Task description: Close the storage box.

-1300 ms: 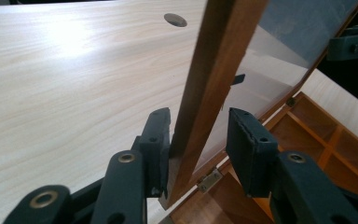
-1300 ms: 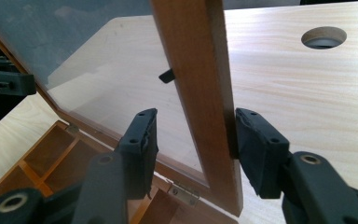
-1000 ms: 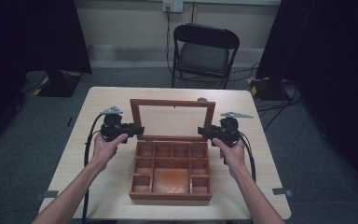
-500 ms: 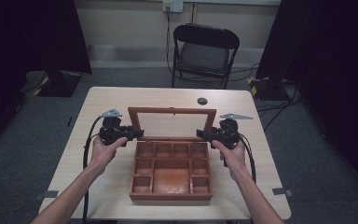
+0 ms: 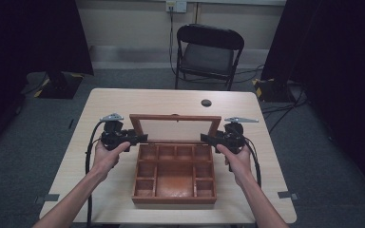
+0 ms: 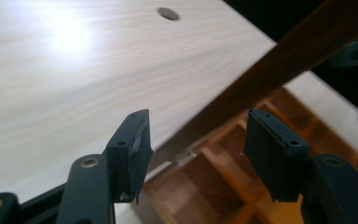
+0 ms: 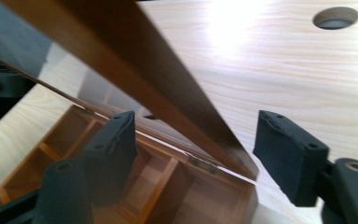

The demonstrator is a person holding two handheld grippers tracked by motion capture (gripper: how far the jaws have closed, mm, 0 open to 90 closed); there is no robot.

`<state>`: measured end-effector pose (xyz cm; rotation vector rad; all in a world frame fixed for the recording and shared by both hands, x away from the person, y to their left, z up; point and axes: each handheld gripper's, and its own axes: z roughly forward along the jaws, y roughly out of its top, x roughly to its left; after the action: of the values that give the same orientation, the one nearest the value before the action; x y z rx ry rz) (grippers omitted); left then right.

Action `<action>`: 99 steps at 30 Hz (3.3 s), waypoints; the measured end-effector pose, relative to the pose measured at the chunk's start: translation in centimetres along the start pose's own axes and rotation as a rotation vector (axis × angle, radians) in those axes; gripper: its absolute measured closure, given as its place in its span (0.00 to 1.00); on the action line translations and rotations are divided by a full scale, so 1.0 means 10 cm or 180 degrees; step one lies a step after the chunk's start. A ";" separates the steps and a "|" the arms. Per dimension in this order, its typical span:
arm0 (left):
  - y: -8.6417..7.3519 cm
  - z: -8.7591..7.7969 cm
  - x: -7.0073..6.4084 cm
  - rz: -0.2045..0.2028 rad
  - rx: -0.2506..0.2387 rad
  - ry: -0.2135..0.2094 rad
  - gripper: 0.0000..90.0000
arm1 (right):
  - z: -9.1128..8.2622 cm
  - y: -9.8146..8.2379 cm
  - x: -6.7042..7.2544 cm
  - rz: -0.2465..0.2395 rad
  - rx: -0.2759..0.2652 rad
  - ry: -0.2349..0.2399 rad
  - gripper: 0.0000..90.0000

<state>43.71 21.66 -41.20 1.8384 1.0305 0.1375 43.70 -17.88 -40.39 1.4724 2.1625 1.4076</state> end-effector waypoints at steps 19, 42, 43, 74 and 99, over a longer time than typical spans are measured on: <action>-0.08 -0.04 -0.07 0.0181 0.0092 0.0006 0.38 | -0.04 -0.18 0.05 0.0026 0.0150 0.0055 0.31; -0.12 -0.12 0.06 0.0061 0.0131 0.0066 0.42 | 0.02 -0.26 0.23 0.0047 0.0213 0.0007 0.30; -0.12 -0.13 0.06 0.0076 0.0142 0.0053 0.42 | 0.02 -0.26 0.23 0.0047 0.0213 0.0007 0.30; -0.15 -0.29 -0.07 0.0236 0.0077 -0.0083 0.39 | -0.26 -0.35 -0.20 0.0011 0.0312 -0.0393 0.34; -0.21 -0.31 -0.11 0.0287 0.0051 -0.0151 0.32 | -0.52 0.20 0.24 -0.0264 -0.0042 0.0164 0.43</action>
<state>40.16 23.40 -40.93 1.8945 0.9187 0.1395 40.71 -18.97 -35.24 1.3399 2.2128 1.4443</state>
